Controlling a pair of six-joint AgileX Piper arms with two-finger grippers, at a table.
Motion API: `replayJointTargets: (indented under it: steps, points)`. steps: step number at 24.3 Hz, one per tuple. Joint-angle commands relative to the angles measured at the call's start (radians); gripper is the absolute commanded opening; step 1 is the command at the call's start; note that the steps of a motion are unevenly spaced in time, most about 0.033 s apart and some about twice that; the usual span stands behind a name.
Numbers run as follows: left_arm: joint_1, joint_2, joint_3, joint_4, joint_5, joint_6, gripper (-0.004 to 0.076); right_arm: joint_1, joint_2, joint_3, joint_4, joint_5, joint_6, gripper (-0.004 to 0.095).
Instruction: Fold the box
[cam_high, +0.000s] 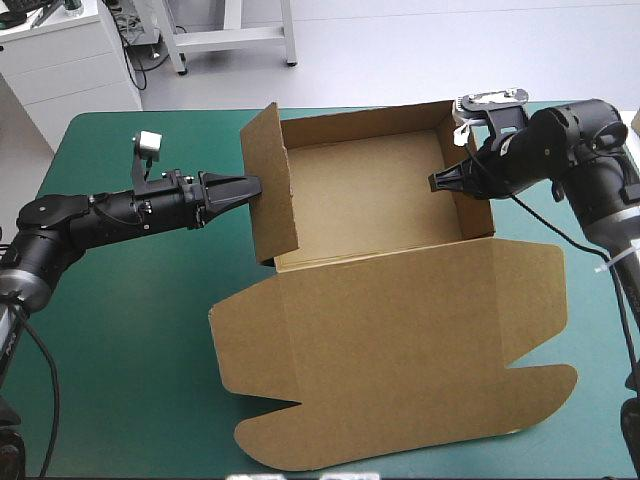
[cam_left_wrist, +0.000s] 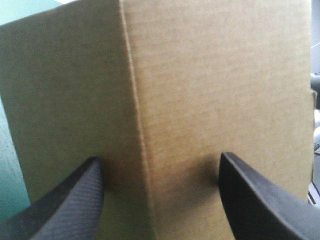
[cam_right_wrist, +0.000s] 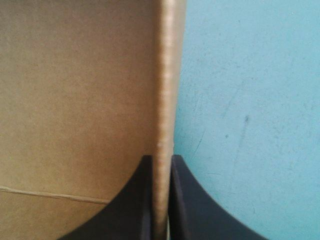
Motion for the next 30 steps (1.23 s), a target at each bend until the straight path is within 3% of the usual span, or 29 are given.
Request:
replayJointTargets:
  steps: [1, 10, 15, 16, 22, 30]
  points:
    - [-0.006, -0.028, -0.032, -0.097, 0.102, -0.007, 0.0427, -0.002, -0.038, -0.03, 0.012, -0.012, 0.017, -0.0008]
    - [-0.032, -0.038, -0.036, 0.046, 0.08, -0.06, 0.0414, 0.034, -0.038, -0.03, 0.011, -0.027, 0.077, -0.0008]
    - [-0.087, -0.066, -0.104, 0.227, -0.059, -0.172, 0.0414, 0.095, -0.038, -0.03, -0.016, -0.069, 0.123, -0.0008]
    - [-0.11, -0.077, -0.144, 0.325, -0.115, -0.239, 0.0414, 0.111, -0.038, -0.03, -0.026, -0.074, 0.132, -0.0008]
    - [-0.195, -0.082, -0.251, 0.694, -0.22, -0.59, 0.0414, 0.177, -0.038, -0.03, -0.092, -0.085, 0.184, -0.0008]
    - [-0.282, -0.082, -0.251, 0.829, -0.36, -0.712, 0.0414, 0.262, -0.04, -0.03, -0.097, -0.15, 0.219, -0.0008]
